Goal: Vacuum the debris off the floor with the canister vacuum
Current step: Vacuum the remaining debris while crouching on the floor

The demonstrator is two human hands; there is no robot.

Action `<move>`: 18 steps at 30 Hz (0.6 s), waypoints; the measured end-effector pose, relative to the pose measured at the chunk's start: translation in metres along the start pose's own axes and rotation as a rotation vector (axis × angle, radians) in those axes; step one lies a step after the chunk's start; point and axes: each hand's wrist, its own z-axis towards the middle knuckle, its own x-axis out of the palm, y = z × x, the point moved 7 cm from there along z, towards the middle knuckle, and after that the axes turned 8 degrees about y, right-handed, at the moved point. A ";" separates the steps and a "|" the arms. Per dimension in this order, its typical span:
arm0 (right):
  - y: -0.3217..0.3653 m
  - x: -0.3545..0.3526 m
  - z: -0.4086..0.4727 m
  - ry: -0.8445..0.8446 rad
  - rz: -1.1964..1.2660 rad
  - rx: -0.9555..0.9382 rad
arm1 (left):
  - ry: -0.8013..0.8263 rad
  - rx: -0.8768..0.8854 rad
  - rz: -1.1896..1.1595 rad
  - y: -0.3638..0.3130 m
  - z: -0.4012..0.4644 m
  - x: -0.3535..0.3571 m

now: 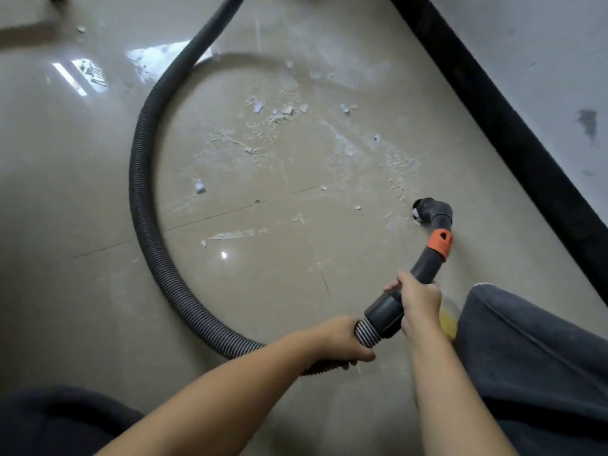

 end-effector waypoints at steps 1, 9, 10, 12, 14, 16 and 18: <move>0.002 0.001 0.005 0.017 -0.018 0.008 | -0.045 -0.017 0.053 -0.003 0.004 0.000; 0.006 0.088 -0.019 0.447 -0.285 -0.058 | -0.310 -0.045 -0.195 0.030 -0.015 0.001; 0.008 0.088 -0.019 0.451 -0.277 -0.061 | -0.312 -0.040 -0.187 0.028 -0.016 0.000; 0.013 0.072 -0.011 0.378 -0.233 -0.090 | -0.290 -0.035 -0.148 0.017 -0.014 -0.001; 0.021 0.042 0.000 0.229 -0.146 -0.114 | -0.262 -0.034 -0.081 0.002 -0.006 -0.002; 0.029 0.008 0.008 0.054 -0.040 -0.115 | -0.242 -0.033 -0.002 -0.017 0.005 -0.004; 0.035 -0.015 0.012 -0.080 0.021 -0.086 | -0.240 -0.054 0.094 -0.033 0.012 -0.007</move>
